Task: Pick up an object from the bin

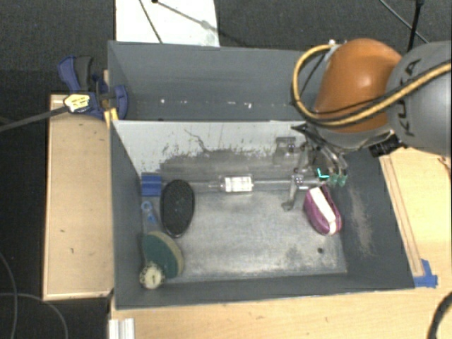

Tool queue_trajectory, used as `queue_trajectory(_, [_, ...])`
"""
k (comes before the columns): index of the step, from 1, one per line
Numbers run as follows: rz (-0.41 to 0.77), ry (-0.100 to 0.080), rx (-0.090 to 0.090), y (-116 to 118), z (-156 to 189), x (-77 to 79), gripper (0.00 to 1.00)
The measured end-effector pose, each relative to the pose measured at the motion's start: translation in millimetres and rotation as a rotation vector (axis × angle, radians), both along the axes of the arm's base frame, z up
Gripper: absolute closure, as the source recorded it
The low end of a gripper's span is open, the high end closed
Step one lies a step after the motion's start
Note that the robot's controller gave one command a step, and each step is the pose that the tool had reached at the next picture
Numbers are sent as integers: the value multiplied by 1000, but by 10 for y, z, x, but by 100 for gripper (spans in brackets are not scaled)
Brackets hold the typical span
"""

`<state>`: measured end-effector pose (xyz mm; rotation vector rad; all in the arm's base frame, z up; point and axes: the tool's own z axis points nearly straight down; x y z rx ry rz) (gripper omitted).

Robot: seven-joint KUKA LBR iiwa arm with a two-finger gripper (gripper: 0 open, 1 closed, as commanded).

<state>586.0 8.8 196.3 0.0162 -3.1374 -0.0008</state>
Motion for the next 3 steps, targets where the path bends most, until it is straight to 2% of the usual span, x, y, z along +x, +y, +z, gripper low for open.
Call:
queue_trajectory(1, [-566, 0, -2, 279, -1281, -15, 0])
queue_trajectory(2, [-484, -9, -5, -999, -945, -205, 0])
queue_trajectory(3, [-691, -4, -4, -1406, -961, -521, 0])
